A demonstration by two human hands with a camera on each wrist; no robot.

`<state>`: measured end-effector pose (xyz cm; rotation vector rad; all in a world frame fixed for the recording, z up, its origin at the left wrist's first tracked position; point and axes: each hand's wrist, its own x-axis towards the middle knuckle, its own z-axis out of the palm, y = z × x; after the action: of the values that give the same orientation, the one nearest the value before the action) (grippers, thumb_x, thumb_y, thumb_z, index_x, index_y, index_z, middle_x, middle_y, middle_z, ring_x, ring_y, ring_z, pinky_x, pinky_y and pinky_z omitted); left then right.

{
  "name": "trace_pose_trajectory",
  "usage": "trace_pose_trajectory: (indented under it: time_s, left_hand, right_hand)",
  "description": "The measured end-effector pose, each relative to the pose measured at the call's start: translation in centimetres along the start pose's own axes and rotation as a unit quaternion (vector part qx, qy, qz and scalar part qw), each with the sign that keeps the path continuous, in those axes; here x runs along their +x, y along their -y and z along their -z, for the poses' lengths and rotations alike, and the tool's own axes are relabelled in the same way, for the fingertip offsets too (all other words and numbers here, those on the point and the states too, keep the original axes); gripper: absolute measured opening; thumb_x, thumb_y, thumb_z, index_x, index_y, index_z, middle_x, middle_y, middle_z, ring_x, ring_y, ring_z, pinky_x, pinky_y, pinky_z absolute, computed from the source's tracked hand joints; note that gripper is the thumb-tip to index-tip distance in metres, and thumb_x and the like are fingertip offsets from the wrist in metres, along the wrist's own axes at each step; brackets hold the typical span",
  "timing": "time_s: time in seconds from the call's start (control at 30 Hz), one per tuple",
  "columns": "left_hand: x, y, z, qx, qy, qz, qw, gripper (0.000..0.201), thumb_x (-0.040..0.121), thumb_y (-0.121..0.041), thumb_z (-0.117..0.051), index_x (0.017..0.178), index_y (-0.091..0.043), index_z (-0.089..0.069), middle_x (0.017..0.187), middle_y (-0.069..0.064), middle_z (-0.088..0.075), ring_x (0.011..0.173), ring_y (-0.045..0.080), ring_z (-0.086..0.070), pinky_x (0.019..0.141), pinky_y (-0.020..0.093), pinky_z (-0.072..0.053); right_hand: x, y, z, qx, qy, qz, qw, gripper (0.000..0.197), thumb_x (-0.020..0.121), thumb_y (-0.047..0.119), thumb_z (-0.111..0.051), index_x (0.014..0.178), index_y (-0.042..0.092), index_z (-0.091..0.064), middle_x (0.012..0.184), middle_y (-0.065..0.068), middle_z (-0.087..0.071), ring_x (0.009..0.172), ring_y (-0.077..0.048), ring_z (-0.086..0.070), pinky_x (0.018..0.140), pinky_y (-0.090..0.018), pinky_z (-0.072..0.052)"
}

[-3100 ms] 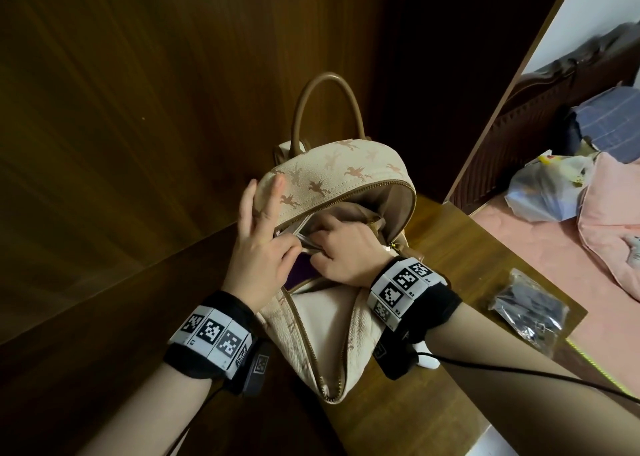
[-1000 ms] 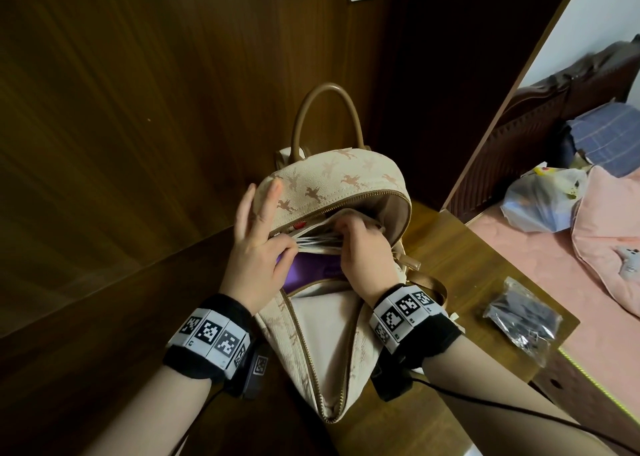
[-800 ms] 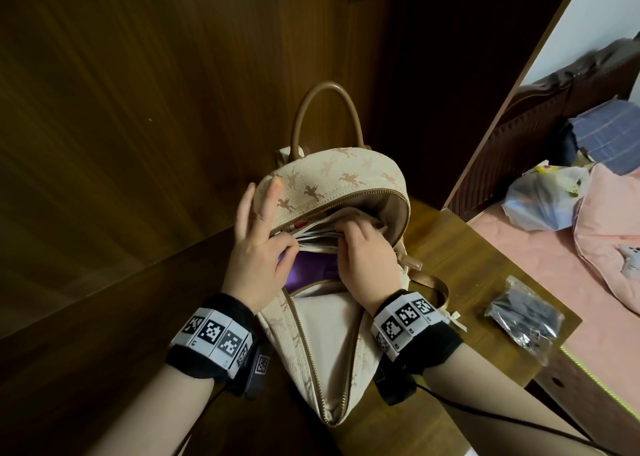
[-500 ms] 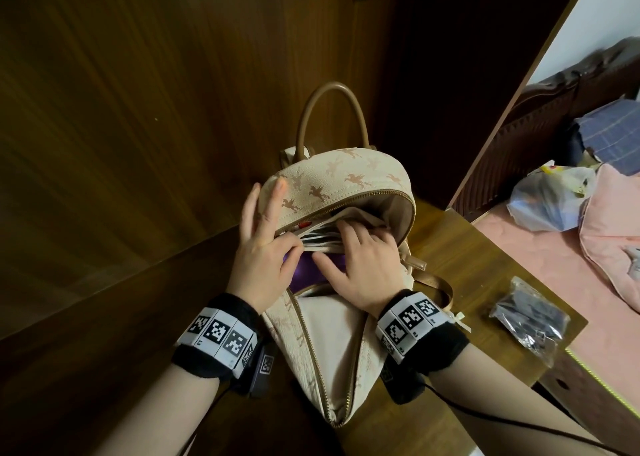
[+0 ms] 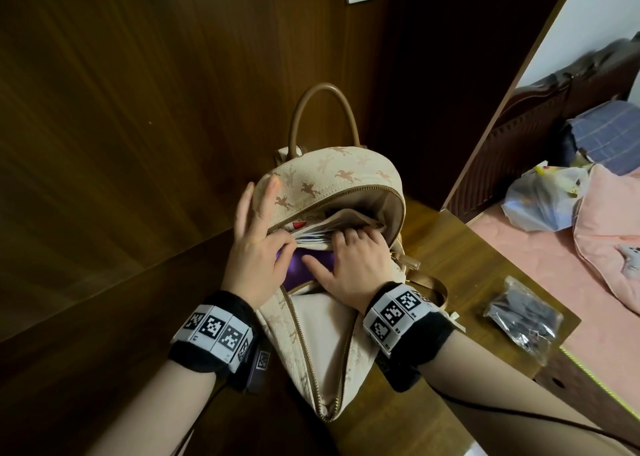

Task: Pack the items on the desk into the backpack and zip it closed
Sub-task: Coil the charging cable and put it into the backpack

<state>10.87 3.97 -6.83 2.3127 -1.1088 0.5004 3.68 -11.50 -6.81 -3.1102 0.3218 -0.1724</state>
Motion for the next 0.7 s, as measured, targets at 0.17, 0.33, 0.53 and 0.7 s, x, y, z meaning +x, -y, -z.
trace_pose_trajectory:
  time_s: [0.17,0.33,0.53,0.7]
  left_hand:
    - [0.2,0.1,0.0,0.007,0.0,0.011,1.0,0.013,0.085,-0.013,-0.064,0.074,-0.007,-0.067,0.159,0.008,-0.013,0.146,0.034,-0.011,0.119,0.038,-0.017]
    - [0.1,0.1,0.0,0.012,0.009,0.008,1.0,0.01,0.084,-0.012,-0.067,0.076,-0.007,-0.068,0.159,0.01,-0.012,0.146,0.035,-0.01,0.118,0.042,-0.018]
    - [0.3,0.1,0.2,0.005,0.019,0.007,1.0,0.012,0.084,-0.013,-0.066,0.074,-0.007,-0.069,0.159,0.011,-0.013,0.146,0.035,-0.011,0.117,0.044,-0.021]
    - [0.2,0.1,0.2,0.001,0.016,0.019,1.0,0.011,0.084,-0.014,-0.066,0.076,-0.008,-0.068,0.16,0.008,-0.01,0.146,0.033,-0.01,0.116,0.046,-0.024]
  right_hand:
    - [0.2,-0.2,0.2,0.024,-0.004,0.006,1.0,0.065,0.08,0.064,-0.031,0.09,0.011,-0.066,0.085,-0.008,-0.067,0.079,-0.027,-0.061,0.078,-0.036,-0.044]
    - [0.5,-0.9,0.0,0.074,0.025,0.081,0.994,0.078,0.076,0.071,-0.023,0.113,0.014,-0.061,0.105,-0.005,-0.067,0.095,-0.026,-0.062,0.09,-0.035,-0.04]
    - [1.2,-1.2,0.3,0.055,0.078,0.064,0.993,0.079,0.079,0.077,-0.035,0.115,0.01,-0.059,0.116,-0.006,-0.064,0.109,-0.024,-0.058,0.099,-0.034,-0.034]
    - [0.6,-1.4,0.2,0.05,0.051,0.059,0.996,0.079,0.076,0.074,-0.033,0.121,0.012,-0.055,0.119,-0.008,-0.061,0.111,-0.026,-0.056,0.097,-0.032,-0.033]
